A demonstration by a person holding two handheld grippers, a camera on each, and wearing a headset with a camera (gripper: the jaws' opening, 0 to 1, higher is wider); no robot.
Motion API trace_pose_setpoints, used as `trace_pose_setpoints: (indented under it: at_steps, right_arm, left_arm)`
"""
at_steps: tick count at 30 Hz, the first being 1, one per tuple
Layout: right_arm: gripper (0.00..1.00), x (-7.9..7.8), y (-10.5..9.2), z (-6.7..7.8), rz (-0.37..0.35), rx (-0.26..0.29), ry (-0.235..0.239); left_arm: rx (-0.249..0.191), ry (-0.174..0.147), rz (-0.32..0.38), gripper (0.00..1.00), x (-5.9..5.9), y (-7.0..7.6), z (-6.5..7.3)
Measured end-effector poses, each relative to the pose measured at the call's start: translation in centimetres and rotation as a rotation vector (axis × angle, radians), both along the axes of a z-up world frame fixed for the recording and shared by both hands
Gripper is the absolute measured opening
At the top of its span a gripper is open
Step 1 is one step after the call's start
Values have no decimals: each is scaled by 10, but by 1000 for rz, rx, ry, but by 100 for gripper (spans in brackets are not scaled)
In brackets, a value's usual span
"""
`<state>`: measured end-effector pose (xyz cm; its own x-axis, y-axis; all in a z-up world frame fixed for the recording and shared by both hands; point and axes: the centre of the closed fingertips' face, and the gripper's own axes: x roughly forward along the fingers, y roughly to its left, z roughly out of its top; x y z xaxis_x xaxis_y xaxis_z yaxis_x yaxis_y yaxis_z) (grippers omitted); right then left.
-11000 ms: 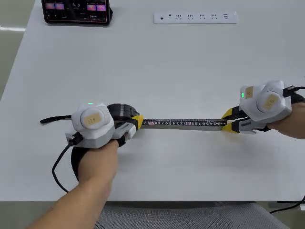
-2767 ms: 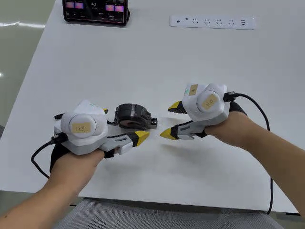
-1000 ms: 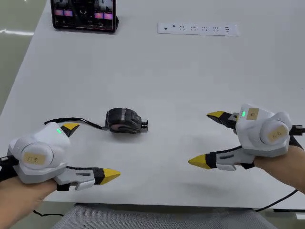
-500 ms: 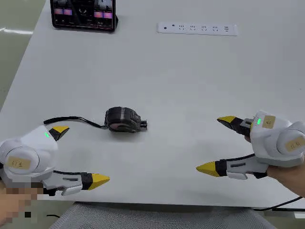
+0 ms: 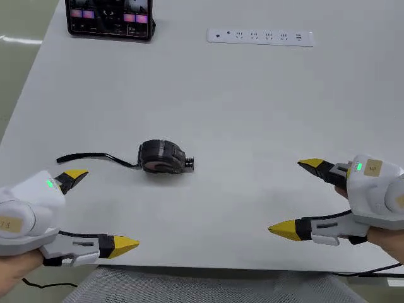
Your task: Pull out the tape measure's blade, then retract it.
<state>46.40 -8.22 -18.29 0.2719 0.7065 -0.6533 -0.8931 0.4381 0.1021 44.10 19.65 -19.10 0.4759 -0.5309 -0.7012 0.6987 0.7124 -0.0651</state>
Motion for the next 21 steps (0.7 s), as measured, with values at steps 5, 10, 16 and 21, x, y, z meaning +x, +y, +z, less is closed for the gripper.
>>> trace_pose_setpoints:
  at_steps: [5,10,16,21]
  right_arm:
    - [91,-4,-7,0,-15,7,6]
    - [96,-10,-12,1,-23,5,13]
    - [99,-14,-19,1,-32,-14,15]
    - [99,-17,-24,1,-47,-12,21]
  left_arm:
    - [-23,1,-3,99,0,2,4]
    - [-30,11,-6,99,-2,4,4]
    - [-44,16,-9,99,-4,3,5]
    - [-47,8,-17,99,-4,0,7]
